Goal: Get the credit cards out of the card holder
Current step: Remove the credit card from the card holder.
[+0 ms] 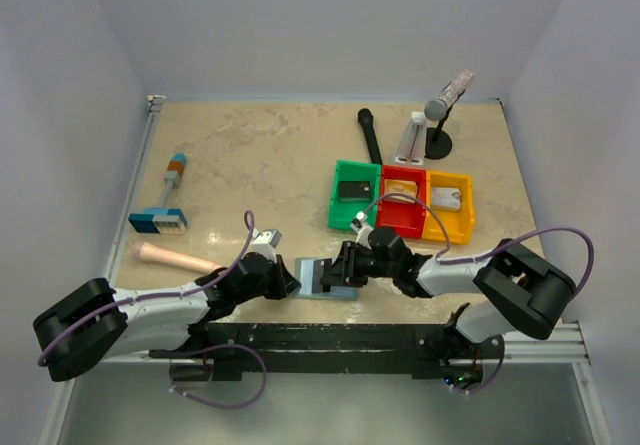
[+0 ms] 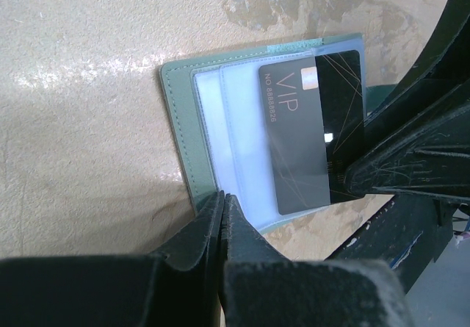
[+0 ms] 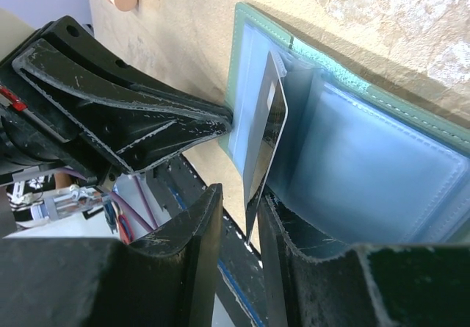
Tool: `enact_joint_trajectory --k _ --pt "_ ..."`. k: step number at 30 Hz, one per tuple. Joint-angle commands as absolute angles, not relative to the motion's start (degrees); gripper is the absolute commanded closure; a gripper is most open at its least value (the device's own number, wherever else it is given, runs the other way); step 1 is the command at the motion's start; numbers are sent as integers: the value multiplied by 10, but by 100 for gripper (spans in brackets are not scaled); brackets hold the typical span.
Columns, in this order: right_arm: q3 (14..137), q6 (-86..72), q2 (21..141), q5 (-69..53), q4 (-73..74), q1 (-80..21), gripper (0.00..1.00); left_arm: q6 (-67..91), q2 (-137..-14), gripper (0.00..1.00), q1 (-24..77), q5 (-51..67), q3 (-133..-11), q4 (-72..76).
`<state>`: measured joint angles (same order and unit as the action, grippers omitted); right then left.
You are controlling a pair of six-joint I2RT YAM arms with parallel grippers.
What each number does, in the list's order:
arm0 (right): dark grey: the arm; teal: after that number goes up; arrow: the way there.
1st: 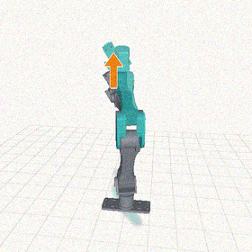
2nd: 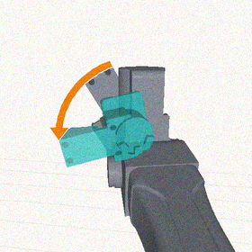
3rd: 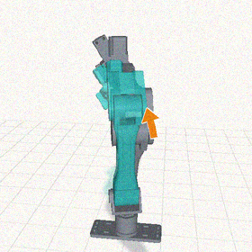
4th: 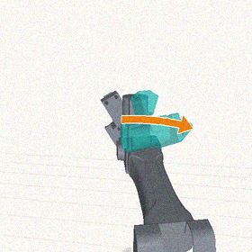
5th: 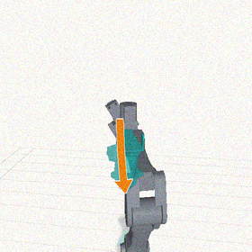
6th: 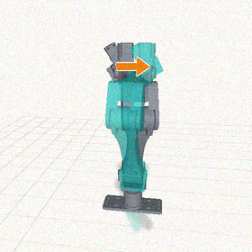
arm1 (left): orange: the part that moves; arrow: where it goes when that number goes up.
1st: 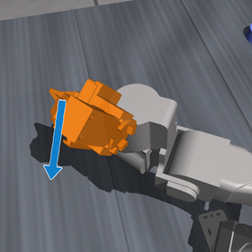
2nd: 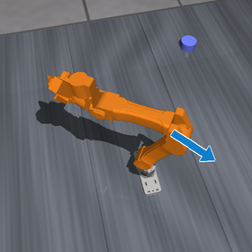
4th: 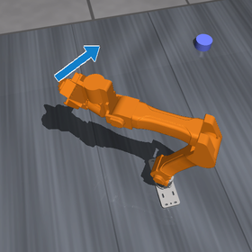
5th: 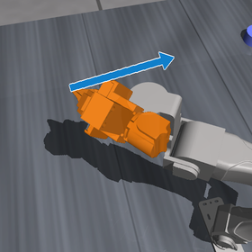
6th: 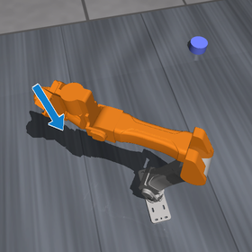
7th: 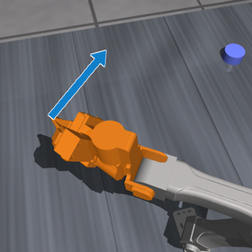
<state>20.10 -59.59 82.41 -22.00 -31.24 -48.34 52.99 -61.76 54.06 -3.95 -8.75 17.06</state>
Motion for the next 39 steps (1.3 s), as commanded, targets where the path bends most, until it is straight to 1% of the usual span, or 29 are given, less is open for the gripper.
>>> enact_joint_trajectory --k 1,26,33,39 --pt "196 -584 805 -210 -320 -480 70 525 -633 100 540 -62 -69 127" --pt "192 -566 773 -202 -280 -465 74 527 -631 100 540 -63 -68 126" --pt "192 -563 771 -192 -259 -464 82 528 -630 100 540 -63 -68 126" --pt "189 -563 766 -185 -253 -464 86 529 -631 100 540 -62 -67 127"
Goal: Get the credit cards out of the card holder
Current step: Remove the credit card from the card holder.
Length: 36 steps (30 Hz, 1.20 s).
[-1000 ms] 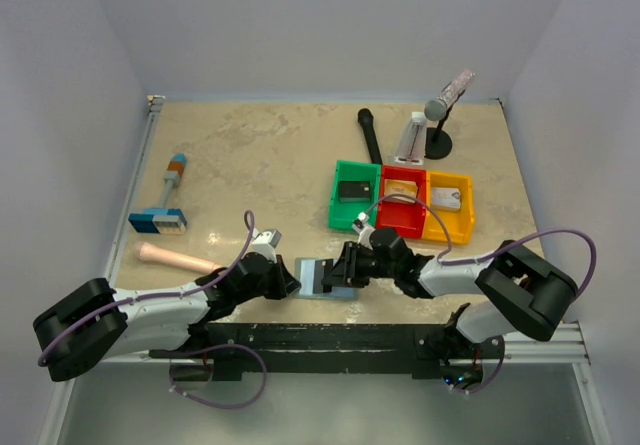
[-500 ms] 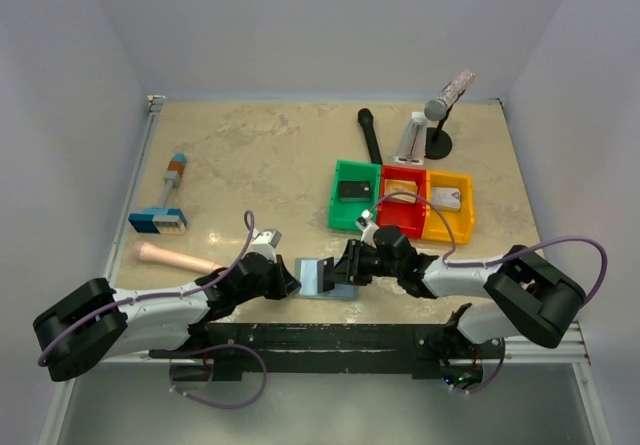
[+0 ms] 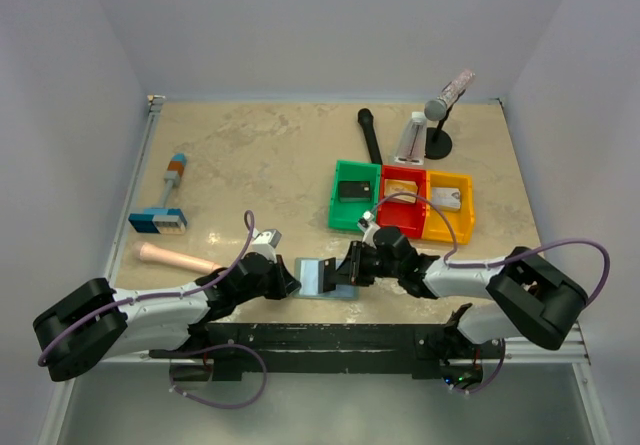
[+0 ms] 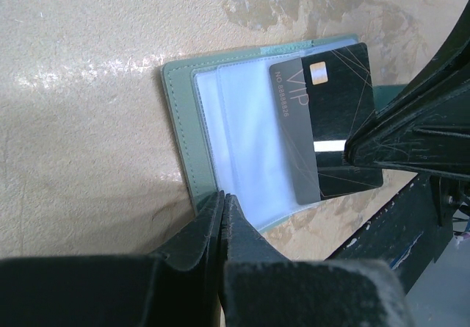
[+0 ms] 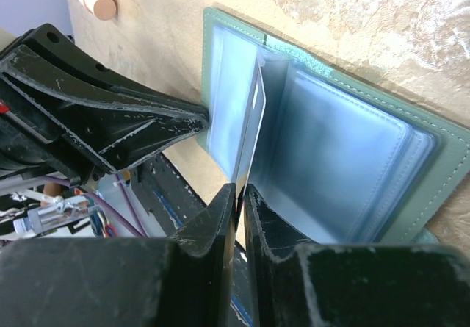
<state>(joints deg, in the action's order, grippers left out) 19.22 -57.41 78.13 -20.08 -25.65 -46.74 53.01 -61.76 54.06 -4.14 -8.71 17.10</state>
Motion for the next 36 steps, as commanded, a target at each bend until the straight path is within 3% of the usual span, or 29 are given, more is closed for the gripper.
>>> enact_joint_trajectory --k 1,10,30,32,36 --pt "189 -563 766 -184 -252 -464 87 529 -631 100 540 -63 -67 127" --pt "190 -559 752 -169 -225 -464 100 528 -631 100 540 -62 -69 126" --pt "236 -467 558 -72 -2 -463 100 512 -575 100 540 -84 -79 95" --pt "271 -433 530 -61 59 -463 100 499 -555 93 540 -90 -87 80" --pt "327 -368 488 -62 149 -463 100 486 -515 63 540 -81 -106 71"
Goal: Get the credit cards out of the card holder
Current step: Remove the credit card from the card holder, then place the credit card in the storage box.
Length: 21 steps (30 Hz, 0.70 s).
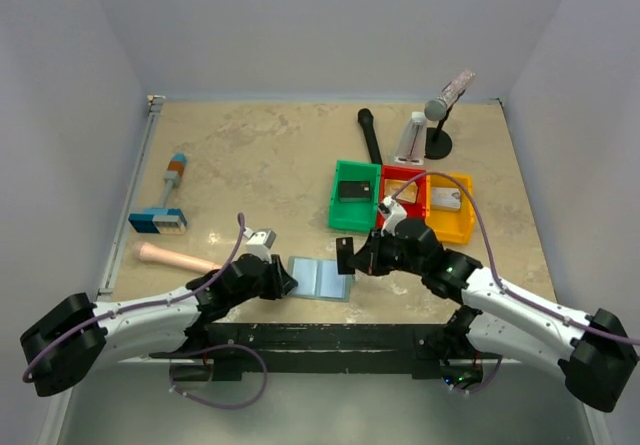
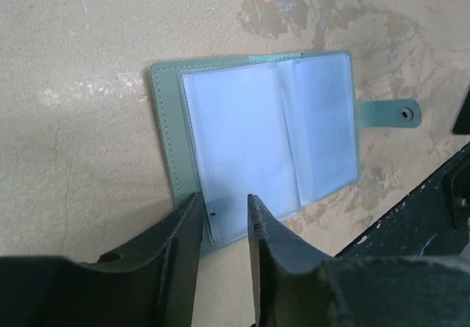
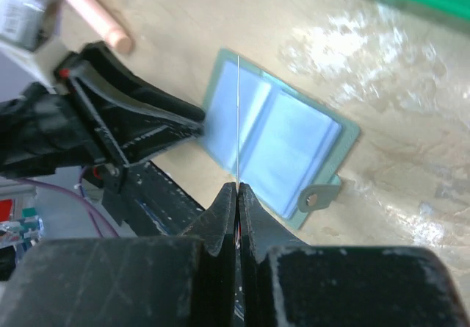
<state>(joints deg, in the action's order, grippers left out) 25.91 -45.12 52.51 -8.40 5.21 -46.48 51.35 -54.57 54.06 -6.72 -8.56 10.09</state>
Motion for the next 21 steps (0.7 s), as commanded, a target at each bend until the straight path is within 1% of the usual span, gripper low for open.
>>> enact_joint_trajectory --k 1,2,4,6,11,14,16,17,18,21 --pt "342 -355 482 -61 167 -463 100 485 -501 56 540 -78 -115 67" --pt "355 -341 479 -66 178 -463 100 485 -491 52 540 -76 -120 62" --pt "380 -315 475 -75 208 -463 100 485 -462 47 540 -74 -132 48" --pt "402 -295 468 -92 220 -463 100 483 -427 44 540 -74 -144 33" --pt "446 -264 471 -160 226 -463 100 463 -328 43 535 -110 -180 11" --pt "489 -222 501 -227 256 -463 100 430 -267 44 533 -124 -178 45" --pt "522 -186 525 -292 292 -463 100 405 -223 45 532 -106 -162 92" --pt "536 -164 538 -325 310 -463 100 391 -208 44 531 -76 -155 114" --pt "550 -145 547 -361 326 -463 100 376 -198 41 530 -47 -156 127" --pt "564 -117 563 -447 332 -464 100 340 -208 36 529 40 -196 106"
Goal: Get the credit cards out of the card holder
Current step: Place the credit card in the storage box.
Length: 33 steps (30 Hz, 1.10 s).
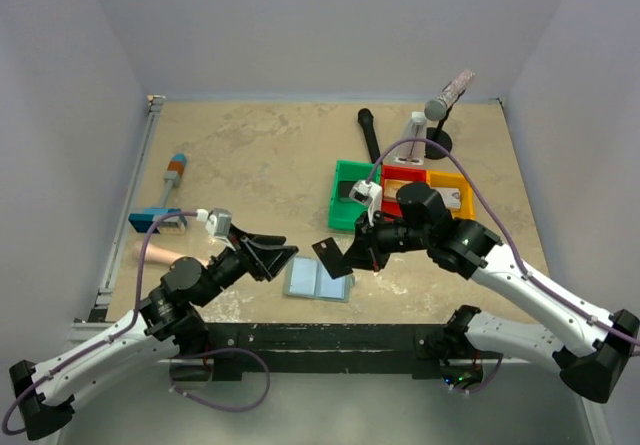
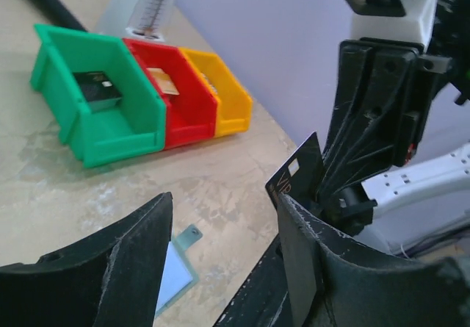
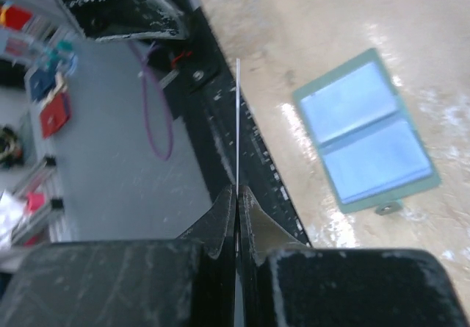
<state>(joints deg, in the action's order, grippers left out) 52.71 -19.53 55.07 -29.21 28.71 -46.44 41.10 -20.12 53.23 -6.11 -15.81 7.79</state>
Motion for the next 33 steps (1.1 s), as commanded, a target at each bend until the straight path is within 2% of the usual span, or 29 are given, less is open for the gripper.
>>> enact_joint_trajectory --k 1,9,21,26,33 --pt "568 -109 563 -457 333 -464 100 329 -217 35 528 66 -213 96" --pt "612 -71 574 -519 381 -466 100 301 -286 34 512 234 -272 95" --pt "660 -35 625 -533 429 -485 100 338 -290 37 512 302 -257 142" --pt "685 -29 644 -528 444 -497 100 337 -327 39 512 345 -272 149" --pt "713 -8 659 -508 482 -510 100 336 -358 49 512 366 -290 160"
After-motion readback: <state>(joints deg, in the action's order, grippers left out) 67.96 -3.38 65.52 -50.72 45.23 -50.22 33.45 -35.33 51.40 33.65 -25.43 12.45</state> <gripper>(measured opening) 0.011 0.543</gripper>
